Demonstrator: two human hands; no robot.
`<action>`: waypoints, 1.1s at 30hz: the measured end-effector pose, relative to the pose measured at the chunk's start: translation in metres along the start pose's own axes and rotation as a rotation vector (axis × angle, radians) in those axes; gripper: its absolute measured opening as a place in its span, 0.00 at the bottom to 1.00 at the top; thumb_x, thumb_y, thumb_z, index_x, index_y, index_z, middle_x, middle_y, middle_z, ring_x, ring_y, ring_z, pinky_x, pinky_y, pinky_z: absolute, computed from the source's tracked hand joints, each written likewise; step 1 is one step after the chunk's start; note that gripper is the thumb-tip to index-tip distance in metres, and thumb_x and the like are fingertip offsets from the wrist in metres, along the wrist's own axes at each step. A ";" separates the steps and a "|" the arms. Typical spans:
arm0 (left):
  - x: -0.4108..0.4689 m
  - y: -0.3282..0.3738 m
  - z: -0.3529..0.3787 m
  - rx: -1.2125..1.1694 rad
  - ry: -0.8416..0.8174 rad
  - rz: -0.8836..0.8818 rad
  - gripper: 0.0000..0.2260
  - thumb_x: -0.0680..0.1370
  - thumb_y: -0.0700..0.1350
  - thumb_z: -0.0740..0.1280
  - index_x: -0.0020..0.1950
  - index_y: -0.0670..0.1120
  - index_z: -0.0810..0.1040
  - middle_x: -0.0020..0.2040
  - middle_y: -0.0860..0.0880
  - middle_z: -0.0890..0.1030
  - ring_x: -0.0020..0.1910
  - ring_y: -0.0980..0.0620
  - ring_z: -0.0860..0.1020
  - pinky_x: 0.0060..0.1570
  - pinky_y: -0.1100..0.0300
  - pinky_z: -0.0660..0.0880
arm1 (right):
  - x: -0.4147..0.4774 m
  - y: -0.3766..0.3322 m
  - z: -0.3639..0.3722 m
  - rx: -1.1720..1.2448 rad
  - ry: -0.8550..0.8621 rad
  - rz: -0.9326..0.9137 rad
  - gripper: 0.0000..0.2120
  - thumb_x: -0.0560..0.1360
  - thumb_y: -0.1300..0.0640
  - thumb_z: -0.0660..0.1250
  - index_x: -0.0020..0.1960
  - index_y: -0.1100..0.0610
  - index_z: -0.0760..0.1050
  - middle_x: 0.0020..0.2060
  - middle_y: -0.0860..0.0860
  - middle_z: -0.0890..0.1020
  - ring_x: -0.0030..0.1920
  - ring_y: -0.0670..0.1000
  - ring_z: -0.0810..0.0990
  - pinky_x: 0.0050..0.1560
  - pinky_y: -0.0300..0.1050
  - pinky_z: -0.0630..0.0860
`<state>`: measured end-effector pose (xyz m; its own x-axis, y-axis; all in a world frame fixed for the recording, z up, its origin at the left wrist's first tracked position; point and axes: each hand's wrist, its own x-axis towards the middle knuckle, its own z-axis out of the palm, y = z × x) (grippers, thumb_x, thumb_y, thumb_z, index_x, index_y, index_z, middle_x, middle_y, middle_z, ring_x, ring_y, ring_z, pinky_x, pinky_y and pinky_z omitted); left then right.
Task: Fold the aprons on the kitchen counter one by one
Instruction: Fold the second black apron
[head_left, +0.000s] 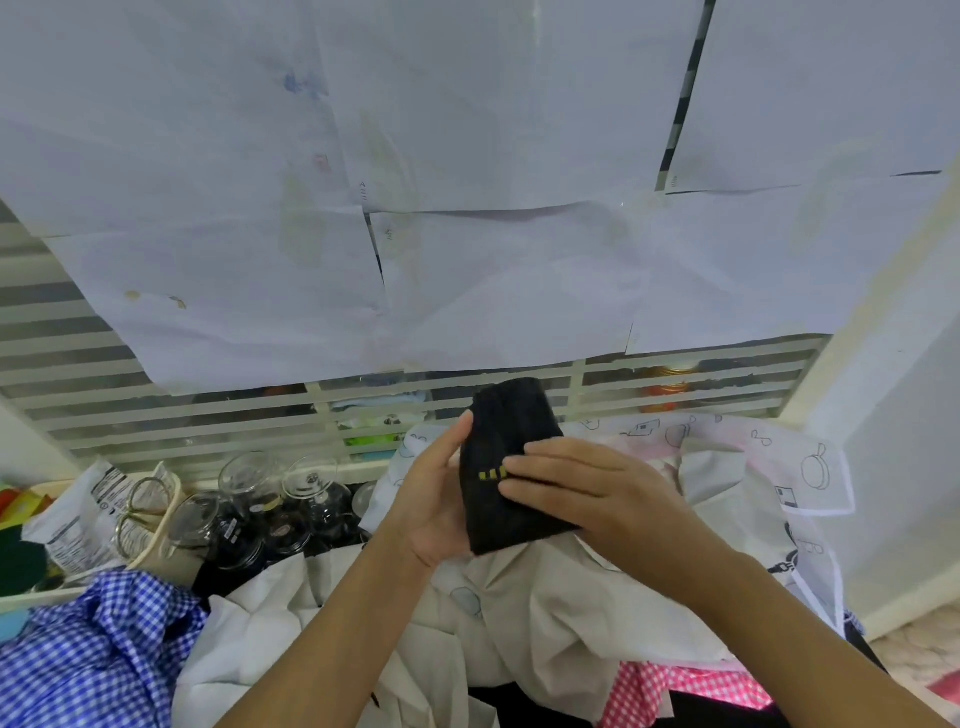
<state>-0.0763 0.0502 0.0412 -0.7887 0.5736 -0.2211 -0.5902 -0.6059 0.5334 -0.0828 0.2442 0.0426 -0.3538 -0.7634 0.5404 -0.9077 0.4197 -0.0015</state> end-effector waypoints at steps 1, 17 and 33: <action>0.000 0.001 -0.002 0.033 -0.019 -0.011 0.34 0.73 0.56 0.71 0.72 0.39 0.68 0.59 0.40 0.78 0.56 0.43 0.78 0.60 0.49 0.74 | 0.001 -0.004 -0.001 0.005 -0.012 -0.038 0.18 0.75 0.61 0.67 0.64 0.53 0.76 0.63 0.47 0.77 0.67 0.48 0.72 0.68 0.45 0.69; 0.009 0.017 0.012 0.511 0.471 -0.006 0.05 0.76 0.40 0.69 0.49 0.39 0.80 0.38 0.44 0.84 0.35 0.49 0.82 0.35 0.56 0.78 | 0.008 -0.009 0.002 0.053 -0.077 -0.005 0.14 0.80 0.48 0.58 0.54 0.54 0.79 0.47 0.47 0.83 0.47 0.44 0.80 0.58 0.36 0.73; 0.004 0.005 0.020 0.518 0.216 0.135 0.18 0.73 0.49 0.70 0.58 0.40 0.76 0.50 0.42 0.82 0.50 0.48 0.81 0.49 0.56 0.78 | 0.017 -0.007 0.002 0.683 0.140 0.914 0.07 0.74 0.51 0.68 0.40 0.42 0.73 0.38 0.41 0.79 0.43 0.43 0.78 0.40 0.33 0.75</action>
<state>-0.0786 0.0606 0.0595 -0.9006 0.3514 -0.2558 -0.3634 -0.2860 0.8866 -0.0829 0.2270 0.0500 -0.9539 -0.2311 0.1913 -0.2727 0.4022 -0.8740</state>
